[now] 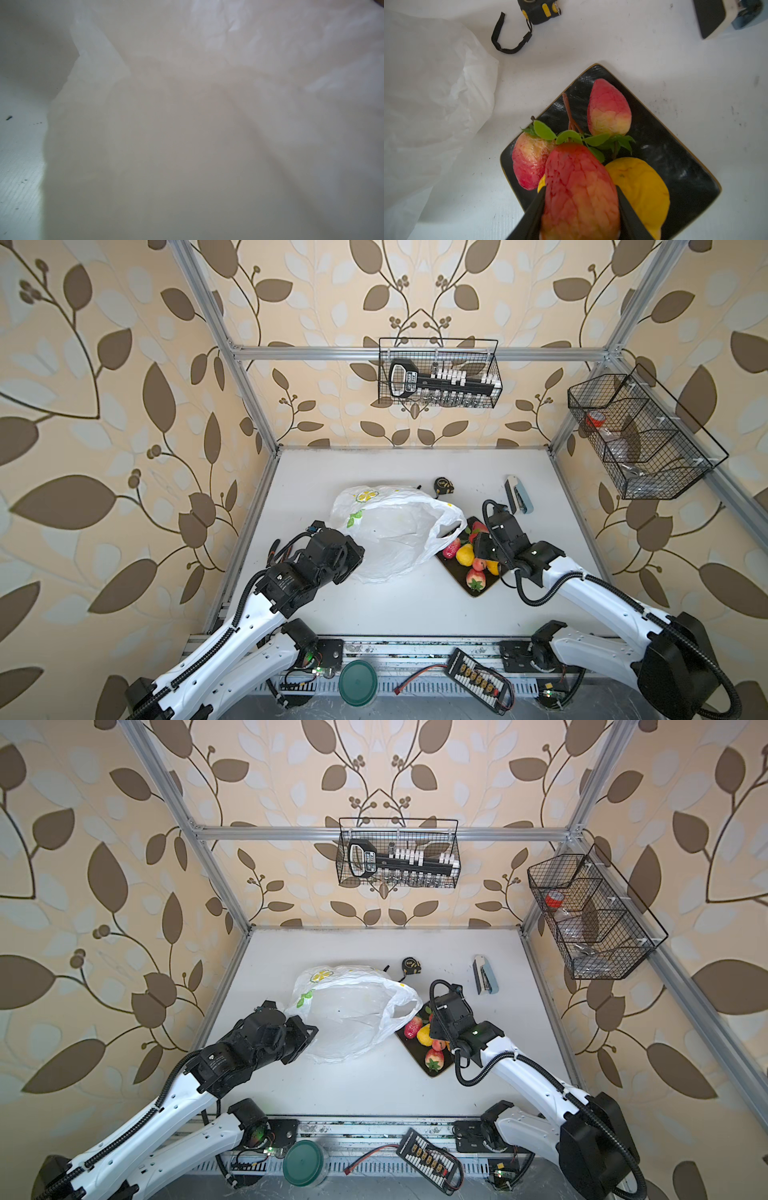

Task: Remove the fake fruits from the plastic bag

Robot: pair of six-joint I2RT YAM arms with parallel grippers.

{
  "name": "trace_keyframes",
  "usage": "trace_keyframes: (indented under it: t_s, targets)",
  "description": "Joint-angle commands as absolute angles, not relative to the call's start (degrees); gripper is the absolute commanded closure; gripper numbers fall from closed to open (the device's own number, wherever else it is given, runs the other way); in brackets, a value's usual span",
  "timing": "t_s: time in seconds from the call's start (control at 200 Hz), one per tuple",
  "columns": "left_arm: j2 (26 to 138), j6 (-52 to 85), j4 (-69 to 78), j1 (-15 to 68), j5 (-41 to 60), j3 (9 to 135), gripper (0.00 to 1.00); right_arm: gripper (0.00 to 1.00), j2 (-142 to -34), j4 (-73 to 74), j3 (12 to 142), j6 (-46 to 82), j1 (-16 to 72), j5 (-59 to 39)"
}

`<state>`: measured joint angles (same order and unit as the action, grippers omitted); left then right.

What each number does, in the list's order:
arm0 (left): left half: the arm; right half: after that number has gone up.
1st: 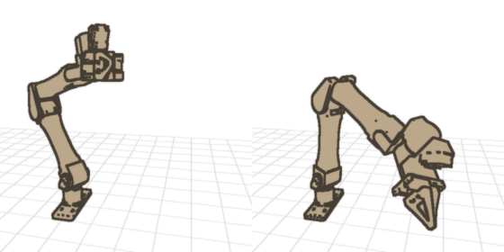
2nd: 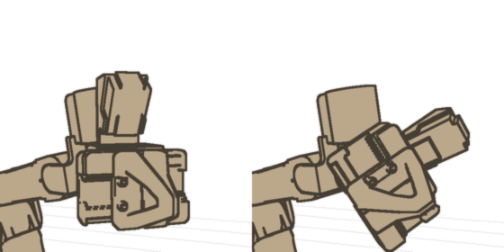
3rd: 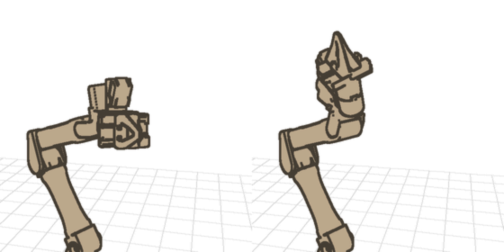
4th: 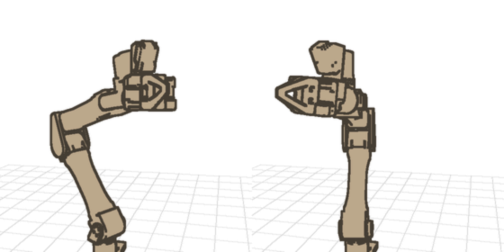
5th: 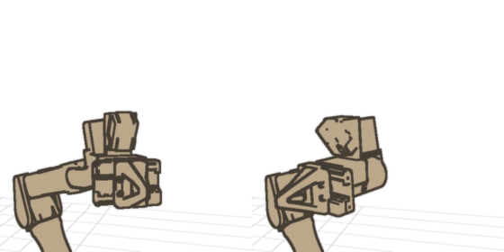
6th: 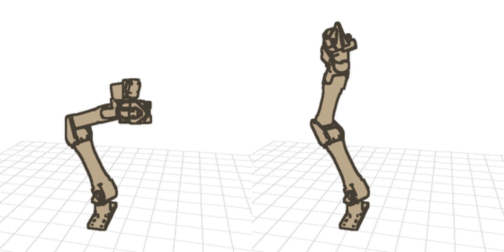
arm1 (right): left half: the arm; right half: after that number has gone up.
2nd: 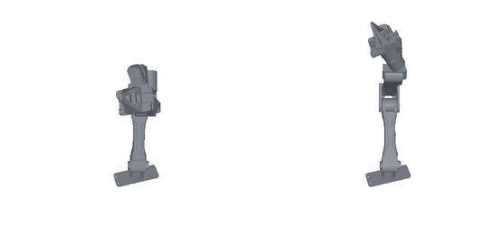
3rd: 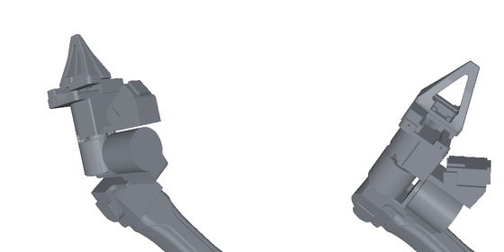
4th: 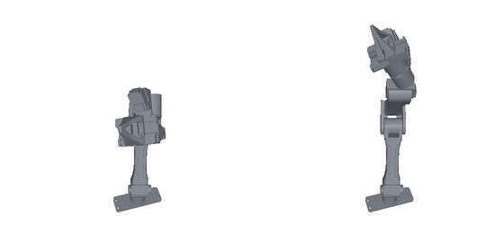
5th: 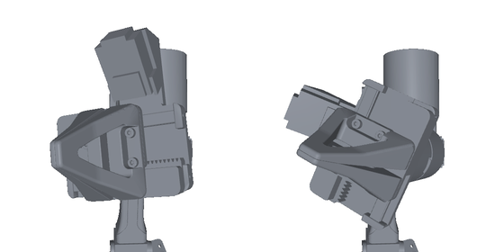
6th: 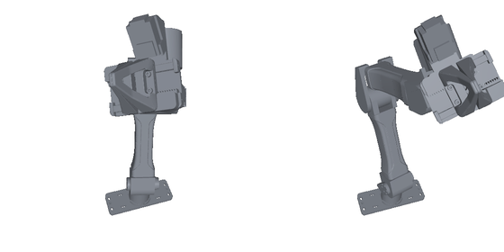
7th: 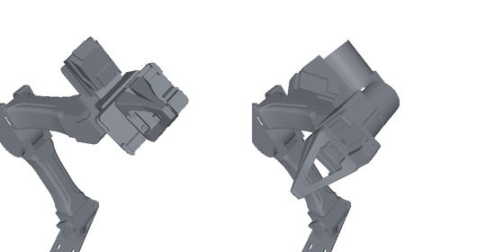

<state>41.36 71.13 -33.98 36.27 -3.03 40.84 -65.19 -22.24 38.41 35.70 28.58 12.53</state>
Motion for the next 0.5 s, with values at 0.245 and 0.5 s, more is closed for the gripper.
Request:
trace_keyframes:
  t_s: [0.245,0.5]
  targets:
    - [41.13,70.93,-32.18,35.84,-3.30,41.01,1.00,0.33,-63.46,-18.11,34.40,33.15,27.41,10.49]
    - [41.87,70.94,-31.16,35.86,-3.06,40.78,1.00,0.17,-53.59,-25.66,40.97,30.35,27.27,11.45]
